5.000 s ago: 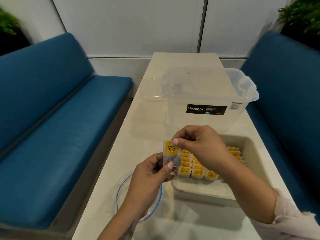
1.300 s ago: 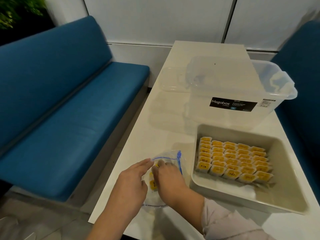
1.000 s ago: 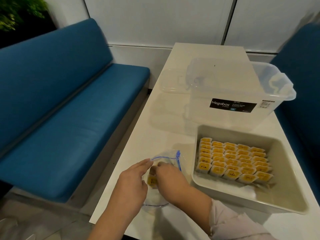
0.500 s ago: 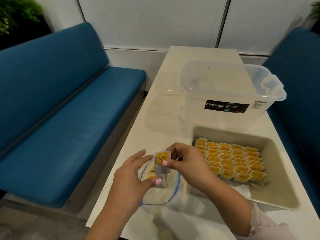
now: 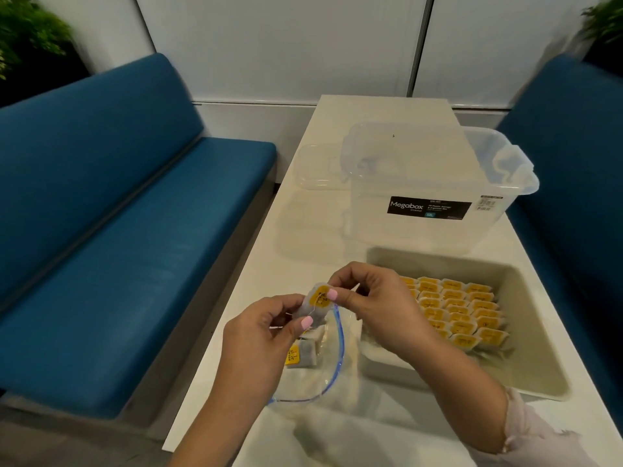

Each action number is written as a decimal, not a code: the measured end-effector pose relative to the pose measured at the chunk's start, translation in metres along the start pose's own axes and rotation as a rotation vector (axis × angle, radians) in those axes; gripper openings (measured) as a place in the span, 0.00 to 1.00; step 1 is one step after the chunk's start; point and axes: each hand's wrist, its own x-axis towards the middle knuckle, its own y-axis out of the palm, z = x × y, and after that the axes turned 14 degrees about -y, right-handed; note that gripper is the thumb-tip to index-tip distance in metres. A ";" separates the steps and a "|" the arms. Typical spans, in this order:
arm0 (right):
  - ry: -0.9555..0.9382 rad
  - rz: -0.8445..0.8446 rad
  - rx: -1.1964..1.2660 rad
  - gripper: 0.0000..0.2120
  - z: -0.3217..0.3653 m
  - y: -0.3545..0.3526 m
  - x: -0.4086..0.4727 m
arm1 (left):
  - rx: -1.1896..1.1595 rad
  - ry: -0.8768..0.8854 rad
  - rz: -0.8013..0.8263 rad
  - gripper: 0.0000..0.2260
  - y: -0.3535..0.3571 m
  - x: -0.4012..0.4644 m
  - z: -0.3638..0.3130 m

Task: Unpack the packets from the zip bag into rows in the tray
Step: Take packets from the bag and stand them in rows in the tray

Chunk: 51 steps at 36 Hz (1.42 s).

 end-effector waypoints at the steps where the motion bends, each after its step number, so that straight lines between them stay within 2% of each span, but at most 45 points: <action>1: 0.000 -0.010 0.010 0.07 0.001 -0.001 0.000 | -0.012 0.001 0.001 0.11 0.001 0.000 0.000; 4: 0.023 -0.041 0.087 0.08 0.002 -0.006 -0.002 | -0.133 -0.043 0.055 0.07 0.005 0.000 -0.003; 7: 0.035 -0.045 0.112 0.07 0.002 -0.010 -0.004 | -0.266 -0.098 0.133 0.09 0.011 0.000 -0.005; 13: 0.040 -0.071 0.033 0.07 0.001 -0.025 -0.009 | -0.254 -0.111 0.162 0.06 0.025 0.002 -0.009; 16: 0.008 -0.062 -0.092 0.09 0.002 -0.038 -0.012 | -0.228 -0.103 0.192 0.06 0.033 0.001 -0.012; 21: 0.017 -0.005 -0.278 0.10 0.006 -0.069 -0.023 | -0.102 0.005 0.234 0.09 0.053 -0.001 -0.019; 25: 0.041 0.012 -0.433 0.12 0.008 -0.101 -0.034 | 0.142 0.102 0.265 0.16 0.068 -0.001 -0.017; 29: 0.112 0.043 -0.598 0.06 0.012 -0.133 -0.047 | 0.465 0.231 0.256 0.17 0.076 0.005 -0.014; 31: 0.161 0.047 -0.700 0.06 0.008 -0.147 -0.054 | 0.554 0.257 0.247 0.18 0.078 0.008 -0.012; 40: 0.375 0.118 -0.996 0.01 -0.023 -0.173 -0.076 | 0.605 0.227 0.235 0.17 0.079 0.009 -0.010; 45: 0.397 0.187 -1.162 0.03 -0.041 -0.170 -0.081 | 0.596 0.214 0.244 0.17 0.080 0.008 -0.011; 51: 0.396 0.270 -1.246 0.06 -0.052 -0.163 -0.082 | 0.581 0.207 0.255 0.18 0.079 0.008 -0.010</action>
